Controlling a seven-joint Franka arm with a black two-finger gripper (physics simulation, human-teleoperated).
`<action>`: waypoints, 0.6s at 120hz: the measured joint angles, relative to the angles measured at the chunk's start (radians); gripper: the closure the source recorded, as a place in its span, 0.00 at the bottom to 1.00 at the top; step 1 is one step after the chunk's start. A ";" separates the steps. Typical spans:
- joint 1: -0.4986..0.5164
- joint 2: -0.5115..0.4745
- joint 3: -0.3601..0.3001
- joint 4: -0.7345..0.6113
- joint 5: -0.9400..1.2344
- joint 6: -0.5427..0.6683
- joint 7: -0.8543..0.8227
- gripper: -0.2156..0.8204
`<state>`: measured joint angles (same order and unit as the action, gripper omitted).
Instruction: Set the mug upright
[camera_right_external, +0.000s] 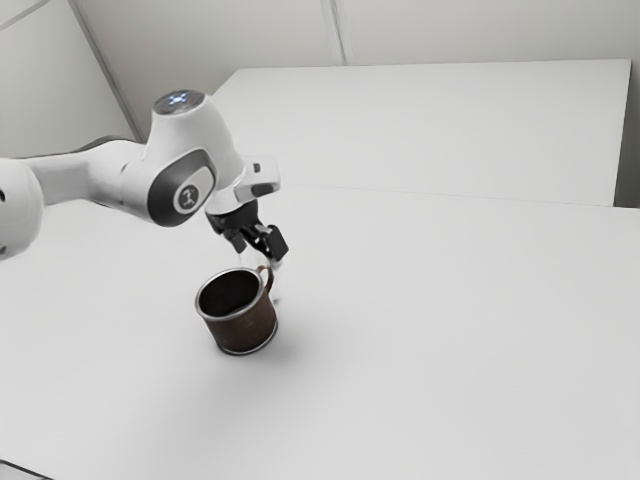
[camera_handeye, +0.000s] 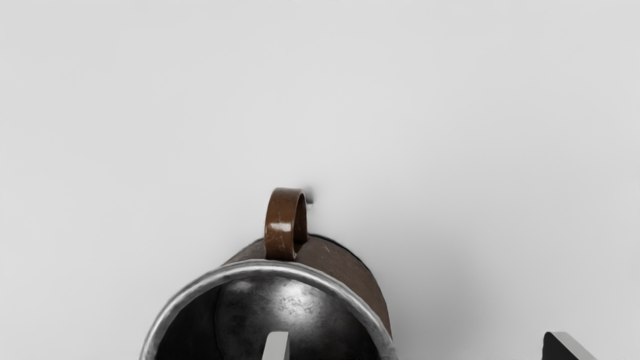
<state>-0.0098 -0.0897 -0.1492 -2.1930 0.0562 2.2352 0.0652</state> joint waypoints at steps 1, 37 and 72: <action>0.000 0.000 0.000 0.009 -0.001 -0.010 -0.001 0.26; -0.002 0.034 -0.002 0.274 -0.035 -0.339 -0.050 0.22; 0.002 0.073 -0.002 0.452 -0.045 -0.538 -0.094 0.21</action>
<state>-0.0079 -0.0168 -0.1513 -1.7414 0.0108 1.6968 -0.0283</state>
